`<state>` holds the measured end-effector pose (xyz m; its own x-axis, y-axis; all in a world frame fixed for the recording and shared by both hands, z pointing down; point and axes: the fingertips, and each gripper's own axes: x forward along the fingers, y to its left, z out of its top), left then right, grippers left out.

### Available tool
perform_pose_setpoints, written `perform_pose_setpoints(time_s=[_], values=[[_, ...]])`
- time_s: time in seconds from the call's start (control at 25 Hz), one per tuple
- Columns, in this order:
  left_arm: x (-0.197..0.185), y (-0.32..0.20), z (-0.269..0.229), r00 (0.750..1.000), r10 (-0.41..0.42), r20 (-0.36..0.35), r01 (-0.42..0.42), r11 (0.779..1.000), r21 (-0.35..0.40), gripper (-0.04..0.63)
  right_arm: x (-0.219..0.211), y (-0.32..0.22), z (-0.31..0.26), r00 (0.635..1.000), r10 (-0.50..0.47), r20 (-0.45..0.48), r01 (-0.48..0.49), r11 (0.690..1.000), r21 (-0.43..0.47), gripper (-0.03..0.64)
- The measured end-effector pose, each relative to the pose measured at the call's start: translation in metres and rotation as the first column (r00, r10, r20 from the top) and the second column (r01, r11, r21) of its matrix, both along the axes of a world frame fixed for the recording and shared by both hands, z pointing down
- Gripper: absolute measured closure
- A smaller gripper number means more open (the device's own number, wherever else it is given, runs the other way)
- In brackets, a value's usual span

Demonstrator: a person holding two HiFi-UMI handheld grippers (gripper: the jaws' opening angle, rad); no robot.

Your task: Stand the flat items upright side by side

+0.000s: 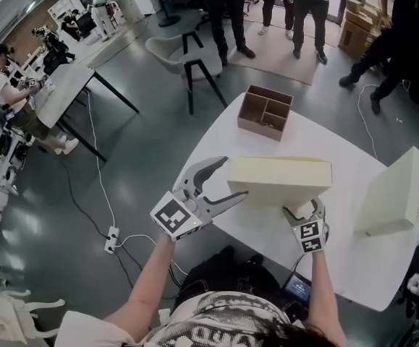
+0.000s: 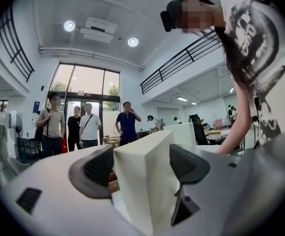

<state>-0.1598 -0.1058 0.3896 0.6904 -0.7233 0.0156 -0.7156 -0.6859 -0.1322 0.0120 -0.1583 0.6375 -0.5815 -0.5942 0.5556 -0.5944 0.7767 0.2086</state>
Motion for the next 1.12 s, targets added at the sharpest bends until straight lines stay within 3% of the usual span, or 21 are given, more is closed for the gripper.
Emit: perform_pose_setpoints(time_s=[0.16,0.28,0.36,0.44,0.56,0.64,0.72,0.8,0.92,1.04,1.12], values=[[-0.008,0.001,0.02,0.999,0.024,-0.048,-0.028,0.997,-0.076,0.222,0.002,-0.001,0.002,1.0,0.006,-0.01,-0.006,1.0,-0.005,0.221],[-0.017,-0.004,0.046,0.995,0.079,-0.054,-0.087,0.982,-0.165,0.192,0.001,-0.002,0.002,1.0,0.012,-0.018,-0.012,1.0,-0.013,0.221],[-0.014,-0.012,0.071,0.984,0.169,-0.051,-0.176,0.953,-0.248,0.184,0.002,-0.001,0.002,1.0,0.018,-0.021,-0.018,1.0,-0.018,0.219],[-0.004,-0.02,0.098,0.963,0.266,-0.053,-0.268,0.903,-0.335,0.184,0.003,-0.001,0.002,0.999,0.026,-0.026,-0.027,0.999,-0.023,0.219],[0.008,-0.024,0.124,0.935,0.352,-0.042,-0.338,0.852,-0.4,0.193,0.003,0.002,0.006,0.998,0.038,-0.048,-0.04,0.999,-0.036,0.221],[0.01,-0.025,0.125,0.933,0.356,-0.059,-0.35,0.851,-0.391,0.264,0.005,0.003,0.007,0.996,0.065,-0.057,-0.068,0.997,-0.047,0.219],[0.011,-0.026,0.123,0.94,0.334,-0.067,-0.335,0.867,-0.369,0.27,0.013,0.005,0.004,0.99,0.139,-0.024,-0.14,0.988,-0.067,0.219],[0.013,-0.026,0.123,0.947,0.314,-0.063,-0.316,0.882,-0.35,0.275,0.028,0.009,-0.005,0.965,0.259,0.041,-0.255,0.963,-0.082,0.219],[0.018,-0.025,0.126,0.96,0.271,-0.07,-0.278,0.903,-0.328,0.278,0.057,0.023,-0.031,0.885,0.44,0.155,-0.436,0.898,-0.058,0.219],[0.017,-0.024,0.129,0.971,0.227,-0.072,-0.238,0.919,-0.314,0.278,0.088,0.044,-0.065,0.797,0.576,0.184,-0.589,0.808,0.023,0.232],[0.019,-0.025,0.128,0.974,0.213,-0.073,-0.225,0.925,-0.307,0.278,0.116,0.056,-0.095,0.729,0.654,0.2,-0.679,0.729,0.091,0.232]])
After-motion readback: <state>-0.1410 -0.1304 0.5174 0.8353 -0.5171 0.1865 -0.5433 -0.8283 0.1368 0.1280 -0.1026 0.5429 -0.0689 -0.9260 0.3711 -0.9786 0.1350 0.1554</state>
